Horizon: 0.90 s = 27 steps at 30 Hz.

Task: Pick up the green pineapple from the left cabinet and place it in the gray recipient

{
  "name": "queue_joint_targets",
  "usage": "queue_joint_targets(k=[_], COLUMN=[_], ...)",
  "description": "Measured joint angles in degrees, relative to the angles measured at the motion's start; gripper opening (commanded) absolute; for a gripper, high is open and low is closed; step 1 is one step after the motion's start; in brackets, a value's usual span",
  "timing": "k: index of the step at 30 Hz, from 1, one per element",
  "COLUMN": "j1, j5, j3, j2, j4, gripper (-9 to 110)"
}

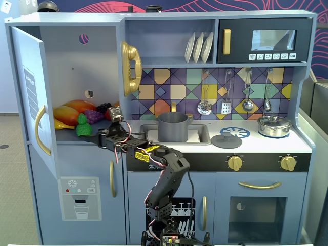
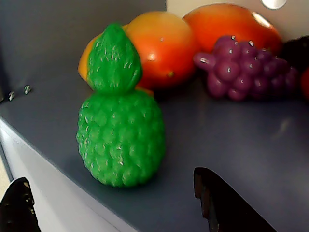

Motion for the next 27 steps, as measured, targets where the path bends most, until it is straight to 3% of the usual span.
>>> queue_joint_targets(k=[13, 20, 27], j1=[0.35, -1.76, -4.57], j5=[-0.53, -3.52, -6.59], j3=[-14.85, -21.36, -21.71], j2=[-14.77, -19.42, -17.23], j4=[-0.09, 2.20, 1.93], gripper=[33, 0, 0])
